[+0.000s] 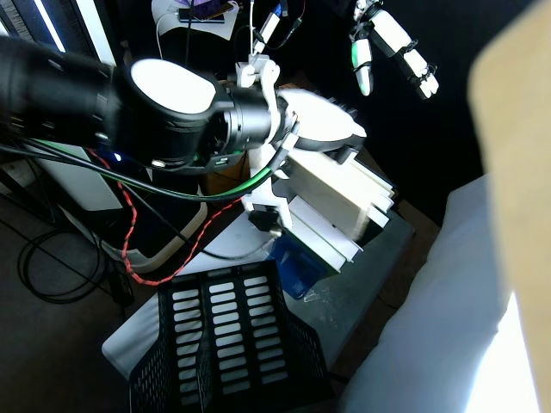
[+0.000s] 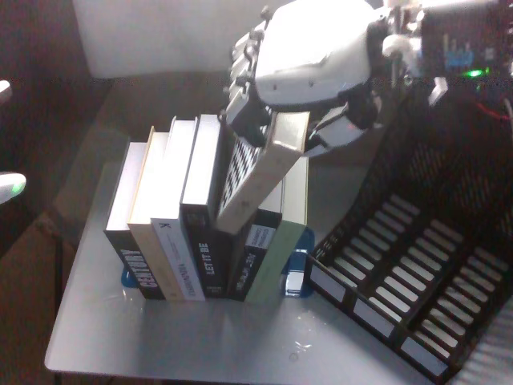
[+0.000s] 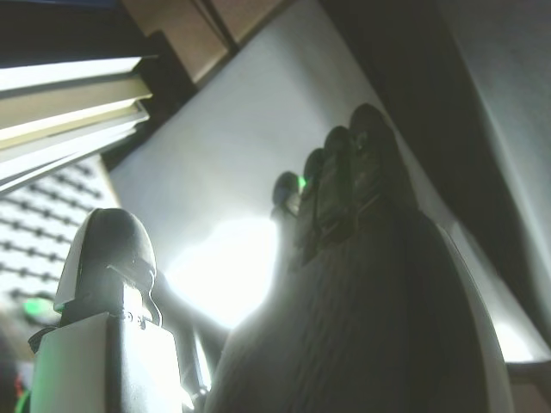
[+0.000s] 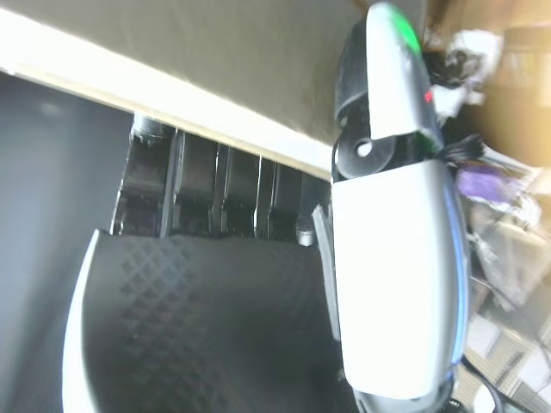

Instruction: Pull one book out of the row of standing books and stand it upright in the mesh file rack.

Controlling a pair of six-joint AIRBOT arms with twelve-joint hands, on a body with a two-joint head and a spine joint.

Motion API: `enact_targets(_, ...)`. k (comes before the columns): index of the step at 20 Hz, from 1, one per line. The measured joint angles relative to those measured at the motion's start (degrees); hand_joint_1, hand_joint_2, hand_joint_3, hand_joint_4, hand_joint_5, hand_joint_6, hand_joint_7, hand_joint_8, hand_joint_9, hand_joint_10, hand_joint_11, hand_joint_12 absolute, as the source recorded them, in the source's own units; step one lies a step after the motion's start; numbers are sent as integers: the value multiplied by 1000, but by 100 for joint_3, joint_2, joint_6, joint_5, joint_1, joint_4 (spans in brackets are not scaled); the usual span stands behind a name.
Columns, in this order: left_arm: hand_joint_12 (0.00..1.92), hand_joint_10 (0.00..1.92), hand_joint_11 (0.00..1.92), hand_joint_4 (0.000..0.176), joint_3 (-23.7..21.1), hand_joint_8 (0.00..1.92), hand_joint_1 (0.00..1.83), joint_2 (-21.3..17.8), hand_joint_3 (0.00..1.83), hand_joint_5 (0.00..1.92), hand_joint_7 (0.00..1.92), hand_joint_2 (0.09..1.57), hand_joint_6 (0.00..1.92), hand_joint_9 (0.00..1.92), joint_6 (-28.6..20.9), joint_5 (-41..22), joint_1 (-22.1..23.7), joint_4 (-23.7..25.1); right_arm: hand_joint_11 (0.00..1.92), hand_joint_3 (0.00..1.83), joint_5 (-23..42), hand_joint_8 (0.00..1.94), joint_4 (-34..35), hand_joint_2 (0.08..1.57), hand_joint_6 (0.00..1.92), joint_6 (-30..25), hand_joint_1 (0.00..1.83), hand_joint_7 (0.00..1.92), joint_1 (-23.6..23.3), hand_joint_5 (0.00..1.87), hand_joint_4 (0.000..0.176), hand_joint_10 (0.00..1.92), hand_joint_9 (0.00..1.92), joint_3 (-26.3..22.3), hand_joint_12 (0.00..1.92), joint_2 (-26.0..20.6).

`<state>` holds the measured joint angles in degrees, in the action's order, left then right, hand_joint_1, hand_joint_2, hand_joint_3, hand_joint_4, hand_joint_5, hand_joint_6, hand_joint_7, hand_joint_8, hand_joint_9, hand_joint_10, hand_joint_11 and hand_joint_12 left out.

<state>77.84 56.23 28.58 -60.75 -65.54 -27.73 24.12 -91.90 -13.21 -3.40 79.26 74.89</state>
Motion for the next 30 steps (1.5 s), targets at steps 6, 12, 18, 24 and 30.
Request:
enact_targets(6,0,0,0,52,0,0,733,7,0,82,0,1223,9,0,-2,39,87,48,106,2,-26,1319,173,1229,1246,44,1332,760,-411,830,0,1635,585,-66,1921,-295)
enact_targets(12,0,0,0,59,2,0,720,81,1,75,0,1224,2,0,-7,94,192,192,522,0,-267,1438,380,1191,1049,289,1210,844,-861,864,0,1741,825,-90,1921,-636)
enact_targets(18,0,0,0,71,26,0,720,155,1,66,0,1225,1,0,-15,170,313,269,275,0,-431,1187,369,1189,1204,492,1351,865,-1368,807,0,1521,741,-304,1918,-975)
enact_targets(24,0,0,0,62,24,0,708,166,2,60,0,1225,0,0,-17,203,341,308,128,5,-597,1311,-37,1203,1225,494,1346,848,-1768,787,0,1526,679,-621,1921,-1381)
enact_targets(30,0,0,0,68,24,0,690,166,6,28,0,1239,0,0,-20,232,376,315,274,1,-793,1357,-387,1218,1192,472,1344,796,-2044,775,0,1599,678,-944,1921,-1873)
